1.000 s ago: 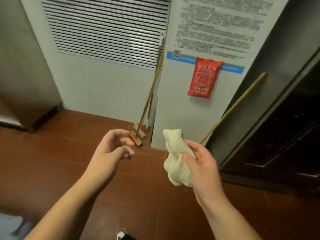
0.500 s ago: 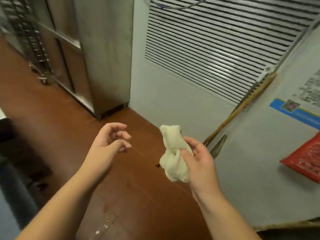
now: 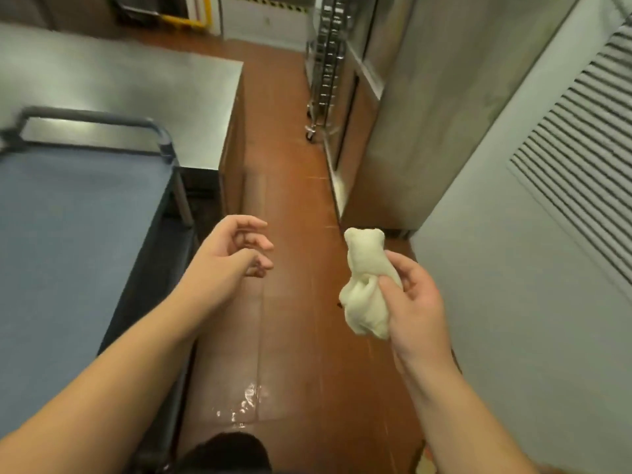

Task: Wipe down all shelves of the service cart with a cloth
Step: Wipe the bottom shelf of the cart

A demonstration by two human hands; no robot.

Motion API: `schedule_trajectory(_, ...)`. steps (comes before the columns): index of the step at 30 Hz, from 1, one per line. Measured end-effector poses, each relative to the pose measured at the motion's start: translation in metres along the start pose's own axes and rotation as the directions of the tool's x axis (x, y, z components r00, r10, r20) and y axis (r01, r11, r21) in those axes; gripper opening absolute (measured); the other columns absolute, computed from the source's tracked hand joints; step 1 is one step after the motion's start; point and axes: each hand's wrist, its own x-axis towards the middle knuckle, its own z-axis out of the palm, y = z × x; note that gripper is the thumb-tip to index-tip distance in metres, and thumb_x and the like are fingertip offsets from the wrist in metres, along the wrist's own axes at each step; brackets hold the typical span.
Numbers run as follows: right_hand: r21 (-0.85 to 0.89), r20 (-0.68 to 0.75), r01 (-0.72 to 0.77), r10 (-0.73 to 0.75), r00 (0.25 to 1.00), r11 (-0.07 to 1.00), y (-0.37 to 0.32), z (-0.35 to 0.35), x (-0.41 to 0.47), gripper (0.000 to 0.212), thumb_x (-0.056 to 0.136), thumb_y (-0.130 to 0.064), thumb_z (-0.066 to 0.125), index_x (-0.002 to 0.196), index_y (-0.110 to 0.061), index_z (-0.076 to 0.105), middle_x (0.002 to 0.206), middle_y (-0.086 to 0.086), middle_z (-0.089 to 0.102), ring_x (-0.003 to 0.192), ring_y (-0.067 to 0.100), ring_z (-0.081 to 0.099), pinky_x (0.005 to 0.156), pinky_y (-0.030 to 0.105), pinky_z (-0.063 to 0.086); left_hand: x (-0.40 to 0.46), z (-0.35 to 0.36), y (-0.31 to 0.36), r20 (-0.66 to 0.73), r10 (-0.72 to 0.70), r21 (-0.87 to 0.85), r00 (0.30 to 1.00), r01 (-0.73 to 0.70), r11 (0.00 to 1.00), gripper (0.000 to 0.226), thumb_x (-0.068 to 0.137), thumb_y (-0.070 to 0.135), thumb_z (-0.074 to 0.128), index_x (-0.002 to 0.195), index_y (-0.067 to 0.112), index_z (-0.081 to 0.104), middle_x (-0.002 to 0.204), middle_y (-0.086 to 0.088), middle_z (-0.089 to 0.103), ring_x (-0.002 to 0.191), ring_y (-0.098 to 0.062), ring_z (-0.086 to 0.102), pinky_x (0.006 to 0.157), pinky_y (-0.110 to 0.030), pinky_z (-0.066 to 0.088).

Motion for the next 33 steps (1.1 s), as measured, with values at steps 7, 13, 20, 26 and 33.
schedule_trajectory(7, -0.030, 0.288, 0.009, 0.000, 0.958, 0.999, 0.004, 0.079, 0.082, 0.027, 0.093, -0.009, 0.064, 0.112, -0.028, 0.069, 0.107, -0.004, 0.074, 0.098, 0.015, 0.071, 0.082, 0.036, 0.059, 0.039, -0.063, -0.019, -0.305, -0.012, -0.011, 0.952, 0.009, 1.000, 0.040, 0.087, -0.015, 0.044, 0.107, 0.017, 0.057, 0.081, -0.001, 0.064, 0.068, -0.017, 0.063, 0.067, -0.032, 0.053)
schedule_trajectory(13, -0.113, 0.427, 0.055, -0.002, 0.904, 0.992, 0.012, 0.186, 0.156, 0.029, 0.093, -0.009, 0.062, 0.114, -0.027, 0.068, 0.108, -0.005, 0.073, 0.100, 0.015, 0.071, 0.087, 0.044, 0.060, 0.109, -0.131, -0.037, -0.458, -0.039, -0.078, 0.888, 0.004, 0.997, 0.041, 0.085, -0.021, 0.039, 0.104, 0.012, 0.054, 0.081, -0.004, 0.060, 0.060, -0.012, 0.060, 0.059, -0.022, 0.050)
schedule_trajectory(20, -0.152, 0.593, 0.113, -0.001, 0.805, 0.982, -0.003, 0.305, 0.219, 0.030, 0.094, -0.009, 0.060, 0.114, -0.031, 0.067, 0.109, -0.008, 0.071, 0.101, 0.013, 0.069, 0.086, 0.041, 0.060, 0.170, -0.215, -0.028, -0.590, -0.037, -0.067, 0.806, -0.003, 0.998, 0.041, 0.085, -0.019, 0.035, 0.109, 0.009, 0.052, 0.084, -0.005, 0.058, 0.062, -0.013, 0.060, 0.064, -0.028, 0.049)
schedule_trajectory(26, -0.208, 0.743, 0.123, 0.075, 0.665, 0.971, 0.010, 0.383, 0.249, 0.029, 0.094, -0.012, 0.061, 0.112, -0.033, 0.068, 0.108, -0.010, 0.071, 0.099, 0.013, 0.070, 0.084, 0.048, 0.061, 0.167, -0.262, -0.040, -0.771, -0.079, -0.094, 0.632, 0.009, 0.995, 0.041, 0.086, -0.018, 0.034, 0.107, 0.012, 0.053, 0.085, -0.004, 0.059, 0.063, -0.014, 0.060, 0.065, -0.028, 0.050)
schedule_trajectory(33, -0.147, 0.922, 0.128, 0.089, 0.377, 0.981, 0.029, 0.447, 0.289, 0.028, 0.083, -0.024, 0.059, 0.108, -0.034, 0.070, 0.107, 0.000, 0.073, 0.100, 0.023, 0.071, 0.086, 0.052, 0.059, 0.152, -0.255, -0.048, -0.951, -0.112, -0.109, 0.289, 0.029, 0.994, 0.041, 0.086, -0.018, 0.034, 0.105, 0.012, 0.052, 0.085, -0.005, 0.059, 0.060, -0.011, 0.060, 0.063, -0.027, 0.050)
